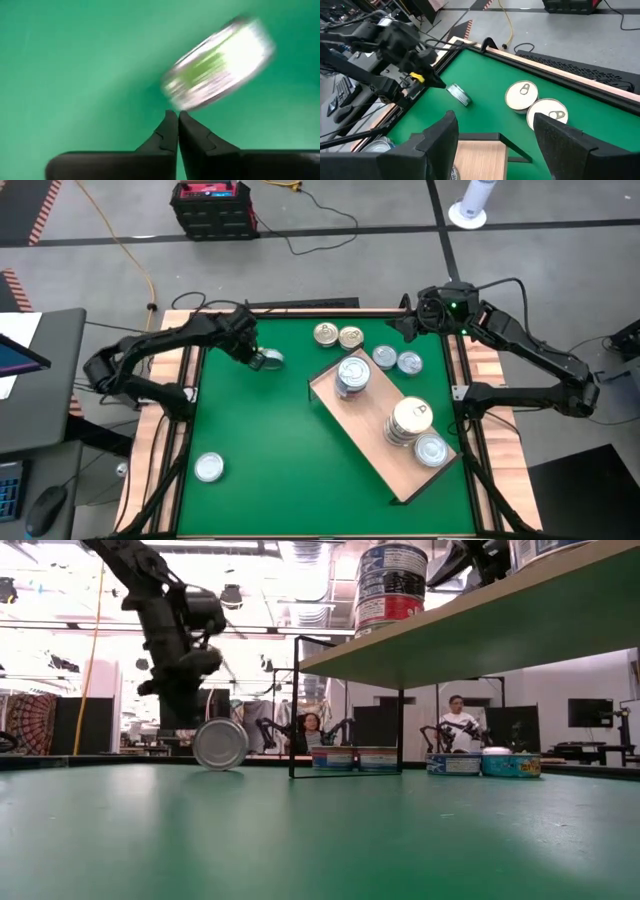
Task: Stack canned seafood by type on shelf
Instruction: Stack the light green tuna can on top of the other light green tuna can on the shelf
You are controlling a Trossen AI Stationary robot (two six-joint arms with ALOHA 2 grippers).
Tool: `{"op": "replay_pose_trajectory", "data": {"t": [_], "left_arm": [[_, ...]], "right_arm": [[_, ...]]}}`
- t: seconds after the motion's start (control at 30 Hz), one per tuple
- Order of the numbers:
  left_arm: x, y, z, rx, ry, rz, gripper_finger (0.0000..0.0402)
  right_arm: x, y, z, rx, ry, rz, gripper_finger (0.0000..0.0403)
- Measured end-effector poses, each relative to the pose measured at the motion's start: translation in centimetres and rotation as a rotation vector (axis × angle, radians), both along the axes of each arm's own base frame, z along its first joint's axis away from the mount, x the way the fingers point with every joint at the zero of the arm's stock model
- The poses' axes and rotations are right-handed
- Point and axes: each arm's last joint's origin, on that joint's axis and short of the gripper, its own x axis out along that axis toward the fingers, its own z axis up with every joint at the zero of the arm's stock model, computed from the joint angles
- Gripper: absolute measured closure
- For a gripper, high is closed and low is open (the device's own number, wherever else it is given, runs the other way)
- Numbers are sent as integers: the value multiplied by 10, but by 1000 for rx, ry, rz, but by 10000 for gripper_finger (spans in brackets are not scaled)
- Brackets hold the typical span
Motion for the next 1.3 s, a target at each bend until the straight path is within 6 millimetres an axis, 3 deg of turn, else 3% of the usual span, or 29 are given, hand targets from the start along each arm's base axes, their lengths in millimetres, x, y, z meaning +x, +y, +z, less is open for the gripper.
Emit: {"op": "replay_pose_trajectory", "data": {"t": [0.13,0.43,0.57,0.83,1.03,1.17,1.3], "left_arm": [[2,-5,13,23,-41,-52,327],[21,1,38,259,-175,-312,115],[35,9,45,329,-217,-420,66],[73,34,5,280,-126,-628,68],[81,41,-17,215,-66,-732,79],[83,42,-24,193,-52,-736,108],[86,39,-25,186,-61,-739,167]], "right_arm": [[0,0,0,-4,3,2,121],[7,-5,-7,16,37,3,121],[12,-8,-12,31,60,4,121],[17,-10,-14,42,65,10,121],[18,-8,-14,57,57,10,121],[18,-8,-14,57,57,10,121],[18,-8,-14,56,57,10,121]]}}
